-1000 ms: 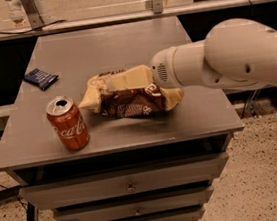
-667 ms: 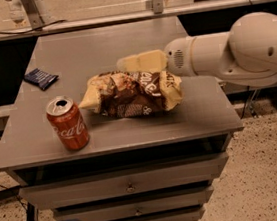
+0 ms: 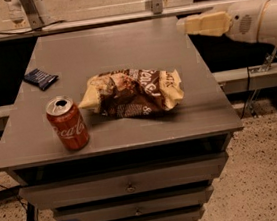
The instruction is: Move brown chip bag near coke can
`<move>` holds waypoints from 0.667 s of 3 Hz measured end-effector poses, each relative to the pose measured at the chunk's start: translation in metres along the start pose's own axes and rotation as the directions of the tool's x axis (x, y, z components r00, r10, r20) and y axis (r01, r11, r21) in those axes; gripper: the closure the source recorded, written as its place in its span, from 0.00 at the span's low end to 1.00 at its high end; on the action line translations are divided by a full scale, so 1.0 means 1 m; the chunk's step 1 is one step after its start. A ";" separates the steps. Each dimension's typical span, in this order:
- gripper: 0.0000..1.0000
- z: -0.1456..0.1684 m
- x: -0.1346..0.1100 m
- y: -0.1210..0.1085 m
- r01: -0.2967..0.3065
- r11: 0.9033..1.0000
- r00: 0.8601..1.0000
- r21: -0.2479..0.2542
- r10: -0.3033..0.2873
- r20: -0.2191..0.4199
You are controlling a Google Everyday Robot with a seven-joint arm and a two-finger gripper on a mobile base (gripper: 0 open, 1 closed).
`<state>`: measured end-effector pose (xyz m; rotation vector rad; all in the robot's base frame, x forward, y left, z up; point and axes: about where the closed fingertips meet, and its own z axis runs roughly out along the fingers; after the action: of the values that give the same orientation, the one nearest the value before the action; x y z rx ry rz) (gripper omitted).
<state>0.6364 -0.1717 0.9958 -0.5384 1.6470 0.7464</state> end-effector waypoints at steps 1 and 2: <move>0.00 -0.035 -0.066 -0.024 0.230 0.969 0.969 0.094 -0.237 0.071; 0.00 -0.042 -0.087 -0.025 0.294 0.949 0.948 0.115 -0.304 0.091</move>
Offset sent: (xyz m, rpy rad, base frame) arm 0.0060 -0.0415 0.0577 -0.1083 -0.2016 -0.0647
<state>0.6432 -0.2236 1.0805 -0.6477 1.4517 0.4577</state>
